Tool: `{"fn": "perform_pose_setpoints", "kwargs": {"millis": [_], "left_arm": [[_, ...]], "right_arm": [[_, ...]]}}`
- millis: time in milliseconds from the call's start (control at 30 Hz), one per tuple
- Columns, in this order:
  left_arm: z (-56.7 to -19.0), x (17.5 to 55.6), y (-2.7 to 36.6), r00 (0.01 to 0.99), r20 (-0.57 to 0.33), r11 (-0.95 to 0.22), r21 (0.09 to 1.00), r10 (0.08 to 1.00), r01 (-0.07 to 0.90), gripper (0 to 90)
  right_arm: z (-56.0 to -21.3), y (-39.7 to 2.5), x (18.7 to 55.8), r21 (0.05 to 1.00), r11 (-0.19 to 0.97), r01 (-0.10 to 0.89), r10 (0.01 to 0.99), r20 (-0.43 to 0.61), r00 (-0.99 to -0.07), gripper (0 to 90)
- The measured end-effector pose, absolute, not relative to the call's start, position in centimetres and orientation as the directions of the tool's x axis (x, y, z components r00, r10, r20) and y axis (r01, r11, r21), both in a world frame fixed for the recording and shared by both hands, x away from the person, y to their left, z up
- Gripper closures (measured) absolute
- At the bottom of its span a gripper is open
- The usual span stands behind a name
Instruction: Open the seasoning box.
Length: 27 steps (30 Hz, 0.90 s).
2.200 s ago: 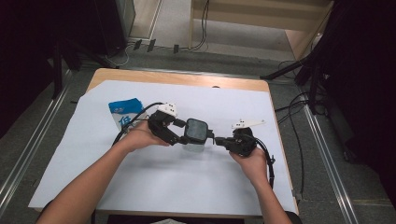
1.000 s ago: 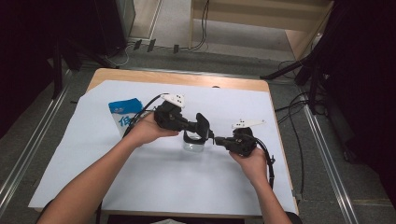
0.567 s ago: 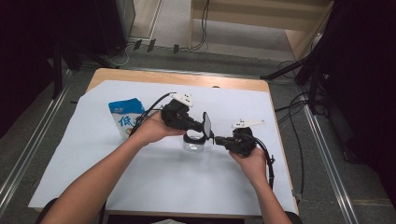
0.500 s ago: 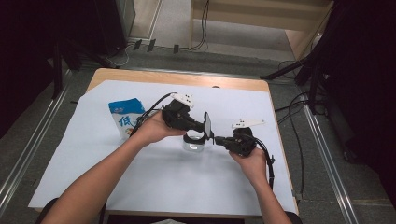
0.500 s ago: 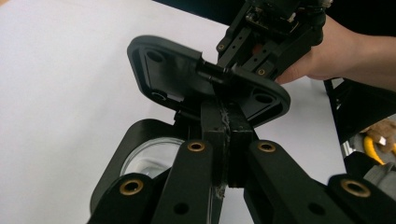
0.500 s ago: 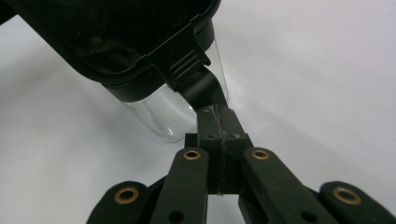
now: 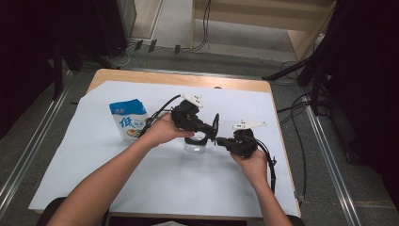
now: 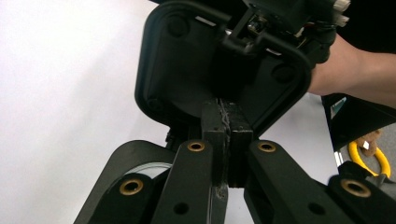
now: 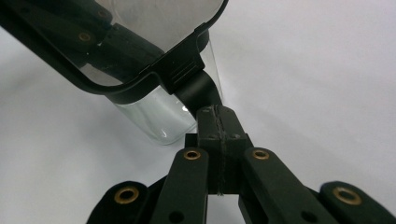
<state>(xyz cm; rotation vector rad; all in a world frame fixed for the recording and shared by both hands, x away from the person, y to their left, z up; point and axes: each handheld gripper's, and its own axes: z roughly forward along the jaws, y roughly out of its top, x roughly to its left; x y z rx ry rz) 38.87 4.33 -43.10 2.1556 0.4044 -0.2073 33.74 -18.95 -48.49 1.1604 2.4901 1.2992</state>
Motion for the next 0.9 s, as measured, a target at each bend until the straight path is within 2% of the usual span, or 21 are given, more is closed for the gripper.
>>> {"fn": "perform_pose_setpoints", "kwargs": {"millis": [300, 600, 833, 900], "left_arm": [[-43.4, 38.9, 4.1, 0.929, -0.305, -0.533, 0.761, 0.208, 0.369, 90.0], [-43.3, 39.2, 4.6, 0.925, -0.308, -0.535, 0.755, 0.221, 0.379, 89.8], [-42.8, 39.4, 5.6, 0.917, -0.315, -0.522, 0.754, 0.244, 0.398, 87.0], [-42.6, 39.3, 6.1, 0.915, -0.320, -0.518, 0.754, 0.247, 0.404, 83.0]], "right_arm": [[-48.7, -19.0, 34.0, 0.743, 0.315, 0.591, 0.680, 0.258, -0.686, 90.0], [-48.6, -19.1, 33.1, 0.736, 0.334, 0.589, 0.658, 0.265, -0.705, 90.0], [-49.2, -19.1, 32.8, 0.718, 0.361, 0.595, 0.630, 0.282, -0.723, 90.0], [-49.2, -18.9, 32.8, 0.723, 0.363, 0.588, 0.624, 0.280, -0.729, 90.0]]}}
